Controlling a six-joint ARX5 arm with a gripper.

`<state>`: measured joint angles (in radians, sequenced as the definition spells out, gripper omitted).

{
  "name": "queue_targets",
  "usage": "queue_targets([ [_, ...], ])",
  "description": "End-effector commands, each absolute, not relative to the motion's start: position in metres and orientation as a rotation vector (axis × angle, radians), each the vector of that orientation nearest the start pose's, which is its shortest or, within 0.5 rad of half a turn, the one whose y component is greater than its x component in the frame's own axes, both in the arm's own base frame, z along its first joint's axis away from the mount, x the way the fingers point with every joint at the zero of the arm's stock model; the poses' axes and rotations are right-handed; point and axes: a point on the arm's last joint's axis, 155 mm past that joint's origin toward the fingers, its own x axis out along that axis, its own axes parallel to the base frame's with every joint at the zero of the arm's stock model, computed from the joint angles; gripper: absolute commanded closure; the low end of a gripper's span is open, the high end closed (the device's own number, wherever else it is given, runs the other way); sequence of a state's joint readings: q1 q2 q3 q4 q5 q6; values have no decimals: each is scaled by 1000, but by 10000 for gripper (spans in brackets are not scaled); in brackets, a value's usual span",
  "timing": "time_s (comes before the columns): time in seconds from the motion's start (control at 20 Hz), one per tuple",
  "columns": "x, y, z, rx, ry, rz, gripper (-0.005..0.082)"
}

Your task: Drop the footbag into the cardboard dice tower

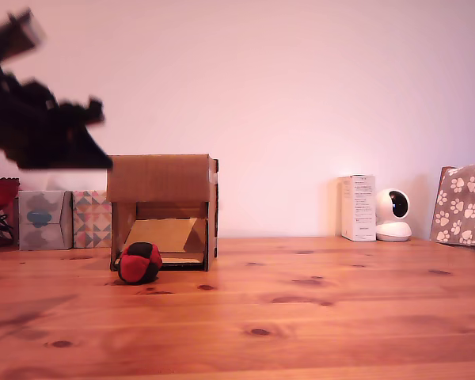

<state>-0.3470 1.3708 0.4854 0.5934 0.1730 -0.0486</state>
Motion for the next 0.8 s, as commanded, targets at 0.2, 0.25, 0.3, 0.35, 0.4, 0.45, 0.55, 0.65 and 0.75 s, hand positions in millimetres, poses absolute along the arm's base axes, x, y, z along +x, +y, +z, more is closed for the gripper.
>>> queue_targets([
  [0.2, 374, -170, 107, -19, 377, -510, 697],
  [0.25, 374, -170, 107, -19, 375, -509, 513],
  [0.3, 375, -170, 108, -20, 370, -508, 278],
  [0.35, 376, -171, 108, -17, 367, -507, 84],
  [0.4, 378, -171, 108, -10, 361, -509, -24],
  [0.45, 379, -170, 107, 9, 358, -505, -16],
  [0.55, 384, -170, 101, 17, 367, -497, -14],
  [0.65, 391, -172, 95, 19, 379, -493, -14],
  [0.75, 399, -174, 86, 22, 398, -486, -14],
])
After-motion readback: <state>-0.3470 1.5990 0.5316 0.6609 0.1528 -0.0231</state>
